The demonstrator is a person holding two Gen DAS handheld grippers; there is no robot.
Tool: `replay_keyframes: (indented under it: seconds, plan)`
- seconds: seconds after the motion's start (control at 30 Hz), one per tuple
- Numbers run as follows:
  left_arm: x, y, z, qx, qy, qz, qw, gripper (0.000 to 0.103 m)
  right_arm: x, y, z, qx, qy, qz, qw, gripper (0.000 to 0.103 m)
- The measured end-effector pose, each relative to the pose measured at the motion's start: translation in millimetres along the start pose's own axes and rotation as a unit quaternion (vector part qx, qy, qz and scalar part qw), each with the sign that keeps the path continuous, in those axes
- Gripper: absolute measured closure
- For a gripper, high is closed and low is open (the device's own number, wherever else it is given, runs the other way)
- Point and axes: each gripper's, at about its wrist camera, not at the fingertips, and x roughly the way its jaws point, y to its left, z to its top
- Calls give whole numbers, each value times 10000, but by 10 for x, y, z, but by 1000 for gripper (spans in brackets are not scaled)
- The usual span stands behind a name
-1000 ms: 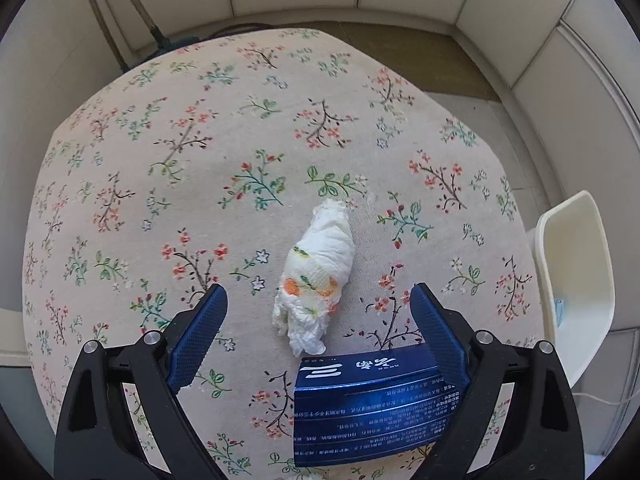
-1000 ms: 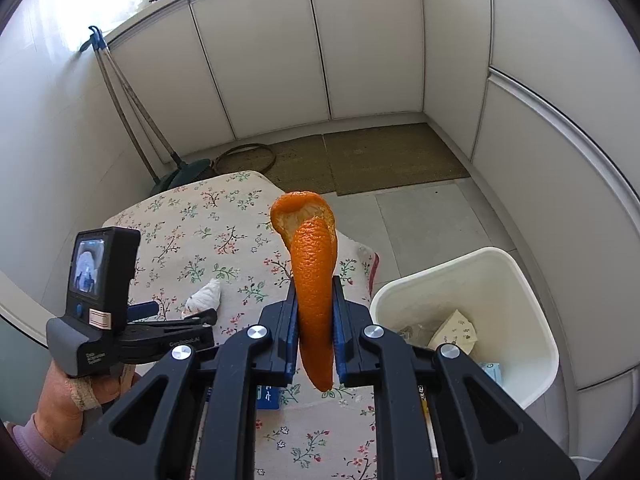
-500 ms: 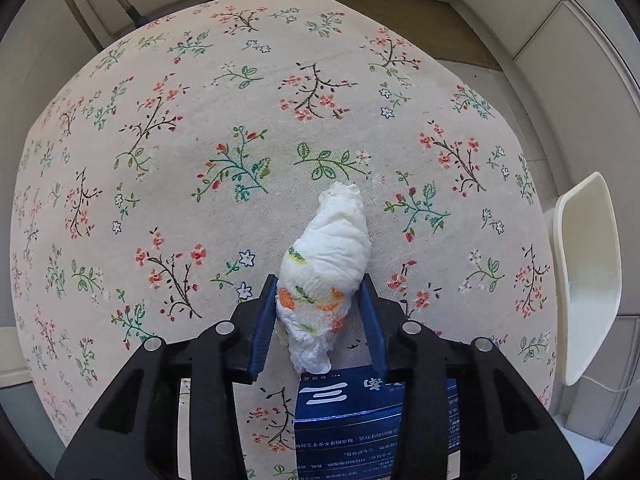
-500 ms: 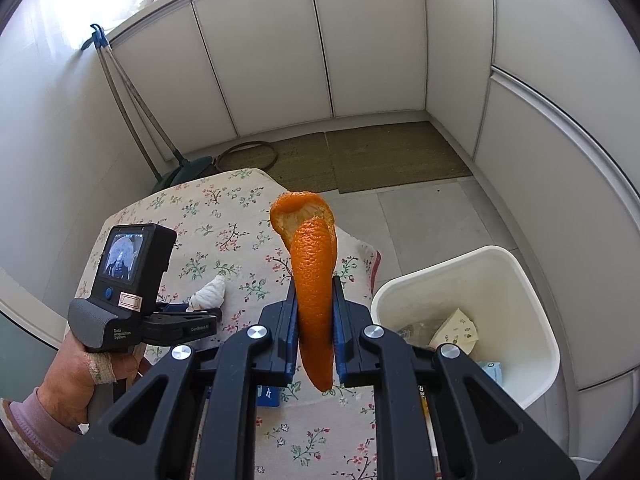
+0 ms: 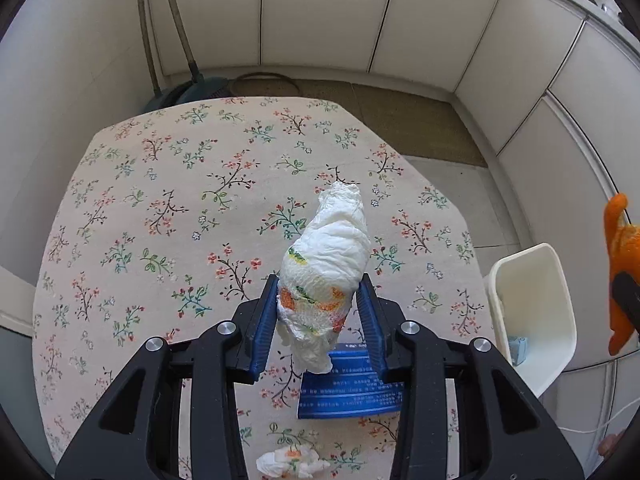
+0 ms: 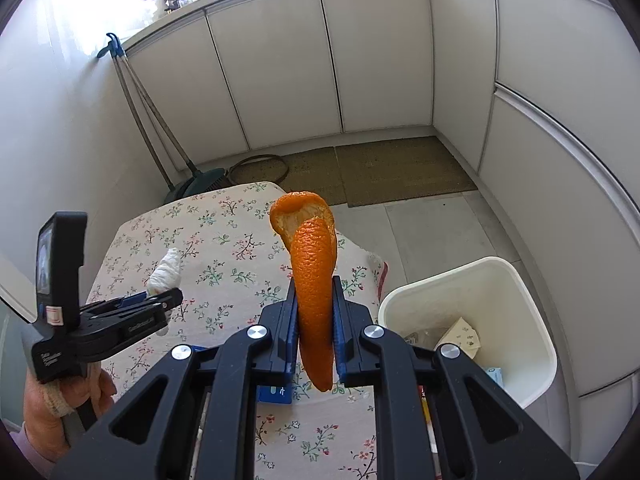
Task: Collect trash
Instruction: 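Carry the orange peel to the white bin and release it while the left carries the tissue, then lower the white tissue into the white bin and open the left gripper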
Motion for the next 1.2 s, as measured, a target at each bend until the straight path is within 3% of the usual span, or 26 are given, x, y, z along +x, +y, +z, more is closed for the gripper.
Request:
replay_keyframes:
  seconds: [0.2, 0.4, 0.7, 0.87, 0.93, 1.0, 1.07, 1.2]
  plan:
    - [-431, -91, -69, -76, -391, -165, 9991, 66, -165, -30, -25, -28, -175, -48, 9998, 89]
    - [-794, -261, -137, 31, -895, -222, 9957, 66, -357, -203, -47, 34, -453, -368, 9983, 89]
    - [-991, -597, -181, 247, -1245, -417, 9910, 66, -503, -737, -7, 520, -729, -891, 9920, 89]
    - [-999, -825, -233, 417, -1296, -573, 9890, 66, -404, -1091, -48, 931, -577, -1057, 9883, 85]
    - [-997, -915, -251, 477, -1315, -614, 9883, 66, -378, -1182, -58, 1025, -522, -1142, 9868, 78]
    - [-979, -1013, -263, 552, -1316, -663, 9875, 66, -414, -1302, -77, 1187, -565, -1266, 9832, 49]
    - [-965, -1103, -278, 634, -1311, -712, 9868, 66, -480, -1377, -93, 1279, -648, -1375, 9801, 38]
    - [-943, -1301, -312, 806, -1370, -791, 9841, 66, -602, -1536, -122, 1404, -752, -1549, 9750, 28]
